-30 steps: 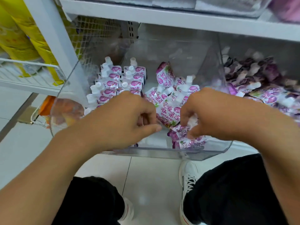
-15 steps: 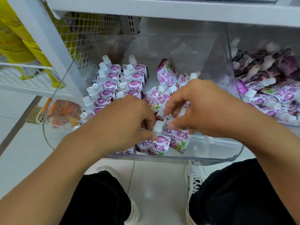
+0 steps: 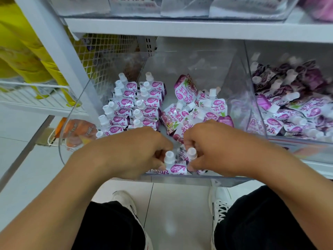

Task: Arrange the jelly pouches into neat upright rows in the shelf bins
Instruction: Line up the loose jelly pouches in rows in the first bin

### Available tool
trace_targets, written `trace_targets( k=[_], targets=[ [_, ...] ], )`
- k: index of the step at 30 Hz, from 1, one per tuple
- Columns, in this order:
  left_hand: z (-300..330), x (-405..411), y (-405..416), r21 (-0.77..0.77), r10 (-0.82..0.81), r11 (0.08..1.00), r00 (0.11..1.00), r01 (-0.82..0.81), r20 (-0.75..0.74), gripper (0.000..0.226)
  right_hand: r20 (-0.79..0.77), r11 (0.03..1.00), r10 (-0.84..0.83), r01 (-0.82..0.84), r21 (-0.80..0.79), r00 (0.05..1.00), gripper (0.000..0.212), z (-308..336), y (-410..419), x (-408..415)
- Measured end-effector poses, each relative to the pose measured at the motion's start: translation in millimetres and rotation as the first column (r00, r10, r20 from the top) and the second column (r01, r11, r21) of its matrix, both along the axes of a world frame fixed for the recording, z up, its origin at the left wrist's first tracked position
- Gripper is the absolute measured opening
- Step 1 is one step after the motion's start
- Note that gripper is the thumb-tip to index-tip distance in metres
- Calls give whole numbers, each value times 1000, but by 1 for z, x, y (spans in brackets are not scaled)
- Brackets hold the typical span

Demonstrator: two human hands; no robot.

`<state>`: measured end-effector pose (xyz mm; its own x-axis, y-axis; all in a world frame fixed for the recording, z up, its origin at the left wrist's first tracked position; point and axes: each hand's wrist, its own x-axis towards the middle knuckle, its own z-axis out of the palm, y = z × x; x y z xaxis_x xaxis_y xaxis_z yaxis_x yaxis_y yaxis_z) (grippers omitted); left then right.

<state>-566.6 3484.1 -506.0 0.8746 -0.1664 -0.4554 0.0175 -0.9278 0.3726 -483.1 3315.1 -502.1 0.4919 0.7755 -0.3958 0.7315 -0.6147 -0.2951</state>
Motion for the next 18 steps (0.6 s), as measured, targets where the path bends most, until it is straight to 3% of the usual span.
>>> trace_targets(
  k=[3,8,13,16,18],
  targets=[
    [-3,1,2,-32,-3,999,1000,3,-4,19,56,997,-24,19,81,998,19,-3,-5,2],
    [-8,-3,13,-154,32,988,996,-20,81,7,75,916,-77,41,399,994,18,7,3,19],
    [3,-10,22,-123,42,992,973,-14,227,5,-17,962,115,-107,252,993,19,-19,28,5],
    [7,-14,28,-134,71,990,953,-32,296,7,-136,970,129,-96,224,982,18,-19,31,12],
    [11,-15,29,-128,124,989,899,-76,420,17,-247,974,117,-64,216,962,20,-16,31,17]
  ],
)
